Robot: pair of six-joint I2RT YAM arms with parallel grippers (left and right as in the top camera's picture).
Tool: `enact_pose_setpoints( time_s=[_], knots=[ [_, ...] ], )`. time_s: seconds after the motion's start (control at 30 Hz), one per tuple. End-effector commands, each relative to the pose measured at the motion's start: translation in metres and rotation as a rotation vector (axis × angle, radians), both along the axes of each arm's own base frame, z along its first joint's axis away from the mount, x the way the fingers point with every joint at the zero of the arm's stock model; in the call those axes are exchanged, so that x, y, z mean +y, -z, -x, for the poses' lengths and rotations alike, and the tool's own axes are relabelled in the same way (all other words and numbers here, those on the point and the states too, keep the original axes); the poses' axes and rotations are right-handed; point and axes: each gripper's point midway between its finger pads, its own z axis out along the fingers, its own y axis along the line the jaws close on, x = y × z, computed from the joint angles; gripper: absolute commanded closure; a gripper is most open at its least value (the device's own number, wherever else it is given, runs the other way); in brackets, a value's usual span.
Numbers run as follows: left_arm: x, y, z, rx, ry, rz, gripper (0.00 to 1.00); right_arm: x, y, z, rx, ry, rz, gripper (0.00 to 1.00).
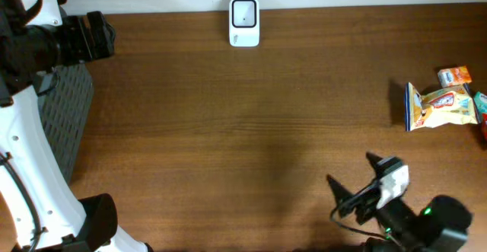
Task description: Scan the item barcode
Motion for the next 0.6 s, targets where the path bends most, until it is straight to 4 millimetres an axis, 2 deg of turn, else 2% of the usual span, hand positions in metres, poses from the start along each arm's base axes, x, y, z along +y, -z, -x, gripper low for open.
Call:
enact_pose_setpoints(
  time_s=[0.0,0.03,0.1,0.17,0.2,0.27,0.43,0.5,0.53,0.57],
  knots=[
    [-0.001,-0.003,0.001,-0.009,0.012,-0.005,0.01,0.015,-0.001,-0.005,-0.183,-0.065,-0.019,0.01],
    [-0.001,-0.002,0.001,-0.009,0.012,-0.005,0.01,-0.002,-0.002,-0.019,-0.204,0.071,-0.072,0.02],
    [-0.001,-0.003,0.001,-0.009,0.012,-0.005,0.01,-0.026,0.004,-0.032,-0.166,0.247,-0.146,0.01],
    [-0.001,-0.003,0.001,-0.009,0.012,-0.005,0.01,-0.038,0.003,-0.038,-0.194,0.32,-0.134,0.01],
    [-0.001,-0.003,0.001,-0.009,0.012,-0.005,0.01,-0.046,0.011,-0.045,-0.206,0.369,-0.126,0.01],
    [-0.001,-0.003,0.001,-0.009,0.012,-0.005,0.01,-0.05,0.02,-0.053,-0.231,0.39,-0.125,0.01],
    [-0.001,-0.003,0.001,-0.009,0.012,-0.005,0.01,-0.067,0.049,-0.066,-0.225,0.525,-0.245,0.01],
    [-0.001,-0.003,0.001,-0.009,0.012,-0.005,0.01,-0.08,0.056,-0.066,-0.204,0.599,-0.227,0.01],
    [-0.001,-0.003,0.001,-0.009,0.012,-0.005,0.01,-0.082,0.067,-0.065,-0.165,0.616,-0.212,0.01],
    [-0.001,-0.002,0.001,-0.009,0.012,-0.005,0.01,-0.08,0.066,-0.065,-0.185,0.591,-0.137,0.01]
  ],
)
